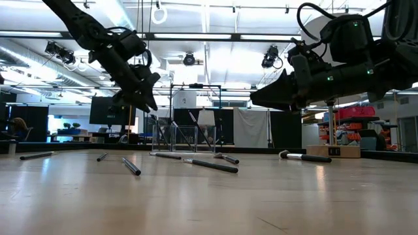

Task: Put items in baskets/containers
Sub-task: Adjust the black liner brush in the transparent organizer

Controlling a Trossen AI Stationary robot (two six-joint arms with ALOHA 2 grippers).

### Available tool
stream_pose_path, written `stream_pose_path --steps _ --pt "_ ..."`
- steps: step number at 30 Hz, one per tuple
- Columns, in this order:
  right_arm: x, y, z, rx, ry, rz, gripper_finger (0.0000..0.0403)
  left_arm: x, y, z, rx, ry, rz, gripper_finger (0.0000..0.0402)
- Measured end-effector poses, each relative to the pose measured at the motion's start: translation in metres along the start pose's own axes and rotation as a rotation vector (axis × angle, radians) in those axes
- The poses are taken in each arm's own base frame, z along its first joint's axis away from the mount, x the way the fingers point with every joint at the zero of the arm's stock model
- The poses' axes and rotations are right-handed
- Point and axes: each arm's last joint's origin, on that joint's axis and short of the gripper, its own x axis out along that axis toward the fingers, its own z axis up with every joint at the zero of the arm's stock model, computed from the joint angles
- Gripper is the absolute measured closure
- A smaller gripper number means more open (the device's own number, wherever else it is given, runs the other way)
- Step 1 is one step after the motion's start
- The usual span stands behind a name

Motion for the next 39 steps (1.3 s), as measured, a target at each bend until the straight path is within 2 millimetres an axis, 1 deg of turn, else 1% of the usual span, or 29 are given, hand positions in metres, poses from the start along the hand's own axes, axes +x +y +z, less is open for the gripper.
stream_pose_path --steps 3,8,10,13,15,17,21,24,25,27,31,39 --pt "0.0 0.0 0.0 0.011 0.002 0.0 0.0248 -0.002 0.001 0.003 0.007 -0.01 0.013 0.0214" --pt "0.0 0.0 -0.002 0.018 0.017 -0.001 0.0248 -0.021 -0.007 0.016 0.044 -0.099 -0.02 0.0216" --pt "0.0 0.0 -0.002 0.027 0.017 -0.002 0.0248 -0.03 -0.016 0.018 0.095 -0.129 -0.074 0.0221" --pt "0.0 0.0 -0.002 0.032 0.016 -0.002 0.0248 -0.035 -0.039 0.014 0.176 -0.118 -0.25 0.0236" --pt "0.0 0.0 -0.002 0.032 0.016 -0.003 0.0248 -0.035 -0.056 0.008 0.233 -0.086 -0.373 0.0253" --pt "0.0 0.0 -0.002 0.032 0.016 -0.004 0.0248 -0.032 -0.072 0.0 0.284 -0.057 -0.442 0.0277" --pt "0.0 0.0 -0.001 0.034 0.015 -0.005 0.0248 -0.02 -0.097 -0.01 0.337 -0.066 -0.492 0.0339" --pt "0.0 0.0 -0.001 0.035 0.014 -0.005 0.0248 -0.006 -0.108 -0.014 0.349 -0.095 -0.495 0.0387" --pt "0.0 0.0 -0.001 0.036 0.014 -0.005 0.0248 -0.001 -0.108 -0.015 0.346 -0.1 -0.487 0.0393" --pt "0.0 0.0 -0.001 0.043 0.012 -0.005 0.0248 0.008 -0.107 -0.016 0.339 -0.103 -0.469 0.0393" --pt "0.0 0.0 -0.001 0.048 0.012 -0.005 0.0248 0.025 -0.098 -0.018 0.316 -0.086 -0.43 0.0397" --pt "0.0 0.0 -0.001 0.053 0.011 -0.005 0.0248 0.052 -0.084 -0.019 0.28 -0.116 -0.4 0.0398"
